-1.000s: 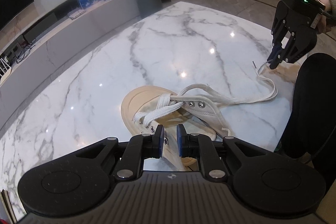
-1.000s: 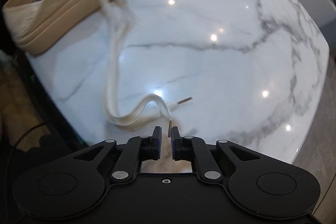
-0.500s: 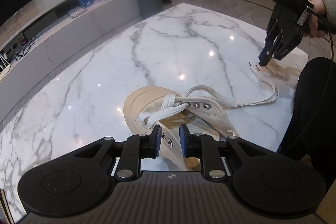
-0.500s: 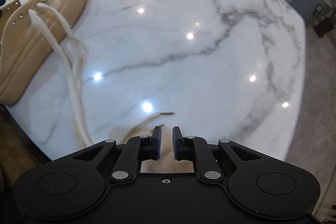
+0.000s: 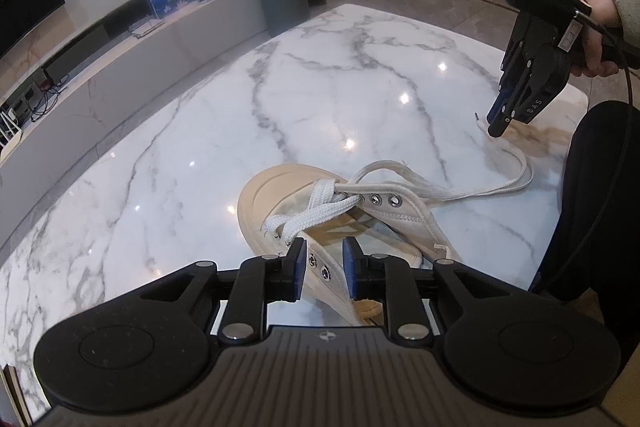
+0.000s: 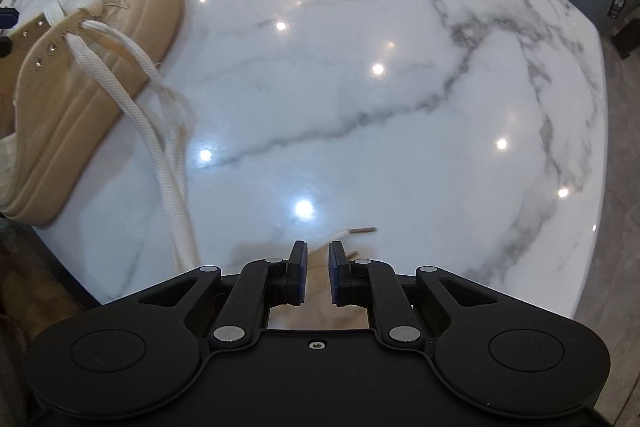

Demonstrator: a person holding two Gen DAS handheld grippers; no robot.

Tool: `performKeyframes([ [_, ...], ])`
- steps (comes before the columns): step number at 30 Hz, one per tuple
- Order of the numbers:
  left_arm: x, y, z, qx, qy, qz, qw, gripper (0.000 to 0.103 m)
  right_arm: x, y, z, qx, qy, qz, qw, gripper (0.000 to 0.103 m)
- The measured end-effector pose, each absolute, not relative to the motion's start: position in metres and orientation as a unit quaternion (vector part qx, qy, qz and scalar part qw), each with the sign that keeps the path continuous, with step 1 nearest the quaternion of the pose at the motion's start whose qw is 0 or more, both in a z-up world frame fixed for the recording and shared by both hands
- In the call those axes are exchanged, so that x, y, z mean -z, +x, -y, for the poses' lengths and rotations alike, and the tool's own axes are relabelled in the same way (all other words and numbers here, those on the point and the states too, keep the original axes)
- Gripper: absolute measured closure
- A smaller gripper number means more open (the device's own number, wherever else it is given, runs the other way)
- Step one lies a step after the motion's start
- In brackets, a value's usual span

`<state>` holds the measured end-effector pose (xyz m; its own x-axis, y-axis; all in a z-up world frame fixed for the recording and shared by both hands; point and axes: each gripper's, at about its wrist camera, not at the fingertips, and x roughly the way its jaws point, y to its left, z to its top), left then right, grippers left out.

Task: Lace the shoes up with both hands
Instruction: 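Draw the lace fully through the eyelet with the right gripper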

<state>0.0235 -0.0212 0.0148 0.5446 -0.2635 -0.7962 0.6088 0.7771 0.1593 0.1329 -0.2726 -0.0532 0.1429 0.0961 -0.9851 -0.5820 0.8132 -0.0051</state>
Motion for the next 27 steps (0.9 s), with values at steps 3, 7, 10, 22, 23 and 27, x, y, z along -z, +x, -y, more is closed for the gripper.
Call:
performKeyframes([
  [3, -0.015, 0.023, 0.020, 0.255, 0.216, -0.403, 0.852, 0.084, 0.059, 0.133, 0.272, -0.226, -0.196, -0.618, 0.728, 0.084],
  [7, -0.015, 0.024, 0.020, 0.255, 0.217, -0.404, 0.852, 0.083, 0.064, 0.133, 0.273, -0.230, -0.193, -0.620, 0.725, 0.101],
  [10, -0.015, 0.024, 0.021, 0.254, 0.219, -0.403, 0.851, 0.083, 0.058, 0.131, 0.271, -0.233, -0.200, -0.611, 0.729, 0.102],
  [22, -0.012, 0.021, 0.022, 0.254, 0.228, -0.405, 0.848, 0.082, 0.043, 0.109, 0.294, -0.213, -0.199, -0.624, 0.725, 0.102],
  [23, -0.012, 0.021, 0.022, 0.254, 0.230, -0.405, 0.848, 0.082, 0.050, 0.109, 0.297, -0.210, -0.197, -0.631, 0.720, 0.102],
  [27, -0.012, 0.021, 0.021, 0.253, 0.232, -0.406, 0.847, 0.082, 0.068, 0.108, 0.300, -0.209, -0.190, -0.647, 0.709, 0.102],
])
